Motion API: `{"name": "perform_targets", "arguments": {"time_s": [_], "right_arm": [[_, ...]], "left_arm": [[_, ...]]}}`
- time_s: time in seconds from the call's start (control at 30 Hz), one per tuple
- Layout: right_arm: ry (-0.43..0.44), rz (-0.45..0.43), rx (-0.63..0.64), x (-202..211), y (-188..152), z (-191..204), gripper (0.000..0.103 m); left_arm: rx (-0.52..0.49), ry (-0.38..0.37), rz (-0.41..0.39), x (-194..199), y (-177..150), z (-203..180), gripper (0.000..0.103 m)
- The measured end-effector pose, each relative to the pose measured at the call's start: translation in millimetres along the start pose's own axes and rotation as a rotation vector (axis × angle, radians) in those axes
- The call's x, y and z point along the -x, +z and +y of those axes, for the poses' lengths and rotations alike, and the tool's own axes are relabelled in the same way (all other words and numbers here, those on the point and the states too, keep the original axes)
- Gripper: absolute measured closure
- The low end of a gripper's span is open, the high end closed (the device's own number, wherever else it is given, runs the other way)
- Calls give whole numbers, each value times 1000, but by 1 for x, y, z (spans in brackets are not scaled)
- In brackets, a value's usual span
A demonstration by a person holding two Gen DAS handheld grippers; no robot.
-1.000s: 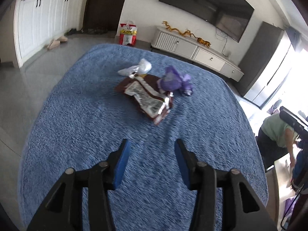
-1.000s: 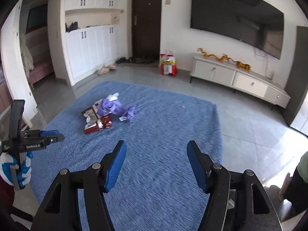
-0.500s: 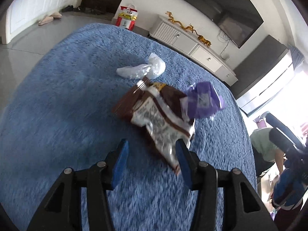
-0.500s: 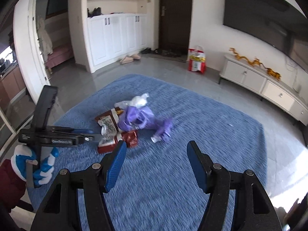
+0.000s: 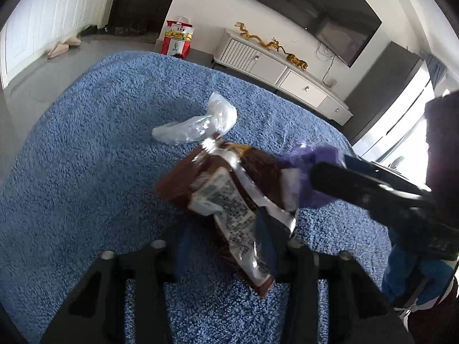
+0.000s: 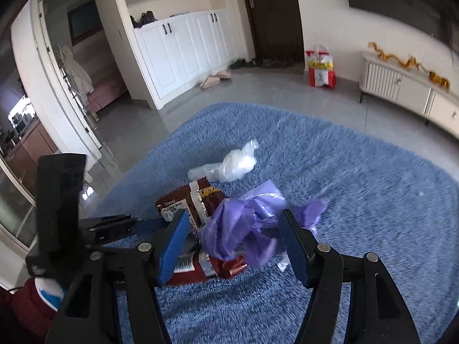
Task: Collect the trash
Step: 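Grasp brown snack bag with left gripper while right grasps purple plastic bag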
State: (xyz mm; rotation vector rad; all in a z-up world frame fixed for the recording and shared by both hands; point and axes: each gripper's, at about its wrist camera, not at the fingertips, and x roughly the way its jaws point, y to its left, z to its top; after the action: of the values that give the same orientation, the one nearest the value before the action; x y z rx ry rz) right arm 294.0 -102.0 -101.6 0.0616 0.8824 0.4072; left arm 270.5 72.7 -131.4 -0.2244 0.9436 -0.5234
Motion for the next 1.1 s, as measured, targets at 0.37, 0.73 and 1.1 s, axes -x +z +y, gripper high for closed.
{"name": "perform_targets", "arguments": {"time_s": [0.37,0.73,1.1], "right_arm": [[39,28,-43,11,-30,-15,70],[-2,24,51,59,-58,5,81],[-30,-48,120,121,-81,30,81]], "left_arm": [[-30,-80,-42,14,-9,-11,90],[4,5,-98,61,-40,-8,91],[-14,98,-177,123,-67,-35,91]]}}
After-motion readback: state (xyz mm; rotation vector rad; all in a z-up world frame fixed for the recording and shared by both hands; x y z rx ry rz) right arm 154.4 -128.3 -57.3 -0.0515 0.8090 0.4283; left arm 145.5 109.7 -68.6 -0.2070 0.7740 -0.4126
